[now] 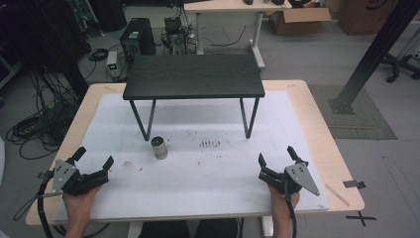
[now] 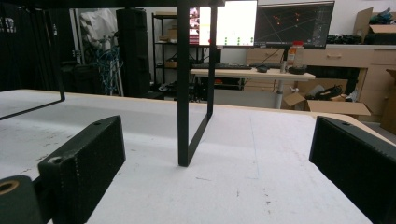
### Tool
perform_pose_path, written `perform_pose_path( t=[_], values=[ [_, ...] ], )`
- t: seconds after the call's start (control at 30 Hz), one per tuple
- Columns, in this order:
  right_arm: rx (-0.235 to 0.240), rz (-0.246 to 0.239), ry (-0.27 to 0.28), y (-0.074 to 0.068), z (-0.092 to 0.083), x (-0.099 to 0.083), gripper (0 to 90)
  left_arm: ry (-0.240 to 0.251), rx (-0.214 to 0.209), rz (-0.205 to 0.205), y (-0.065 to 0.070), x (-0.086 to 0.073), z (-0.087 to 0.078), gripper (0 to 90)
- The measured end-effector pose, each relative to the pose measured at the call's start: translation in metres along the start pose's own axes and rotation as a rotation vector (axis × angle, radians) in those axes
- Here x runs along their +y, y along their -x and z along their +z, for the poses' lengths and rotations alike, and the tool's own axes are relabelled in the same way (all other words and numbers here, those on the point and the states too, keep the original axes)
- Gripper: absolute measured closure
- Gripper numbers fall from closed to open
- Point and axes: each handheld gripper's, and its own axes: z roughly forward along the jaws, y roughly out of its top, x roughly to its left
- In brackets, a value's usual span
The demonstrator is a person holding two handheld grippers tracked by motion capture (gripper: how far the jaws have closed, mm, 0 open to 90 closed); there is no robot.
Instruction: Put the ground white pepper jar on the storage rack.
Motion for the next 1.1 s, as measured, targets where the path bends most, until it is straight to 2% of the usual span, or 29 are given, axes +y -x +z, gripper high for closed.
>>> perform_pose_path(
  t=[0.5,0.73,0.87,1.1],
  values=[
    [0.000,0.000,0.001,0.0000,-0.0001,0.0000,3.1,-0.002,-0.007,0.008,0.0008,0.0002,0.0005,0.2],
    [0.000,0.001,0.001,0.0001,0.0000,0.0000,3.1,-0.010,-0.003,0.028,0.0028,0.0008,0.0014,0.2],
    [0.001,0.001,0.001,0.0001,0.0001,0.0001,3.1,-0.024,-0.003,0.025,0.0023,0.0014,0.0026,0.2],
    [0.001,0.001,0.001,0.0001,0.0001,0.0001,3.1,-0.011,-0.011,0.033,0.0031,0.0064,0.0071,0.2]
  ],
)
